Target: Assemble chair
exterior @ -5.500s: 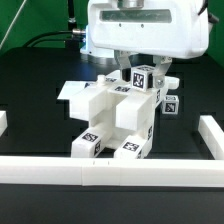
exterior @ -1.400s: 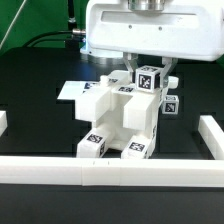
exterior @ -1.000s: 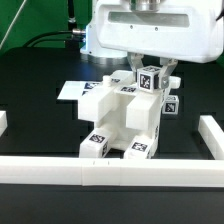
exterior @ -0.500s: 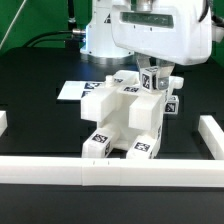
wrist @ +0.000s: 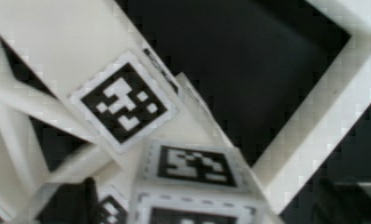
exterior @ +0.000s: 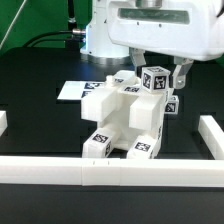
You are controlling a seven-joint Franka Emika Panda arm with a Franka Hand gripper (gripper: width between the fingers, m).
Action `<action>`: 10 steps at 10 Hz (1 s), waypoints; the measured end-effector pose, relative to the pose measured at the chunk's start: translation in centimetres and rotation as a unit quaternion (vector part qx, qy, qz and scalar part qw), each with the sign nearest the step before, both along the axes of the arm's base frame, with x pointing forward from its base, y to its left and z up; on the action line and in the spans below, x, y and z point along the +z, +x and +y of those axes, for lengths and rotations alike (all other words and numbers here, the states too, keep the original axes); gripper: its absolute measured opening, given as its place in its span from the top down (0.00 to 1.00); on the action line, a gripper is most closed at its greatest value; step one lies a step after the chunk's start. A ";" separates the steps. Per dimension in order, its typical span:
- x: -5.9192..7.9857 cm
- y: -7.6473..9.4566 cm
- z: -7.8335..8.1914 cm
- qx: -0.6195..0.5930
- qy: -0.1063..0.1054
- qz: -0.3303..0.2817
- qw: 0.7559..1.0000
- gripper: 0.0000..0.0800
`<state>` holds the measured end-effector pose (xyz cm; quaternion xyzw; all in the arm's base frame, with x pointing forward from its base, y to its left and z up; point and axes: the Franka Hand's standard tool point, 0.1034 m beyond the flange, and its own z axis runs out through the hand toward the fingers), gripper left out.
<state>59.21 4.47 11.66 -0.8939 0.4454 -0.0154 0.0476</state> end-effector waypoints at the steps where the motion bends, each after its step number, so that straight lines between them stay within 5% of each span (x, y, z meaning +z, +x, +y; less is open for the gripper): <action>1: -0.1 0.0 0.0 0.034 -0.003 -0.002 0.999 0.21; 5: 0.0 -0.2 -0.1 0.239 -0.019 -0.005 0.971 0.19; 10: 0.1 -0.1 -0.4 0.506 -0.061 -0.008 0.860 0.19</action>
Offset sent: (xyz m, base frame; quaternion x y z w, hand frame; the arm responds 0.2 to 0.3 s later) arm 0.0020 -0.0011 0.0033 -0.0506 -0.0359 -0.3209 0.9451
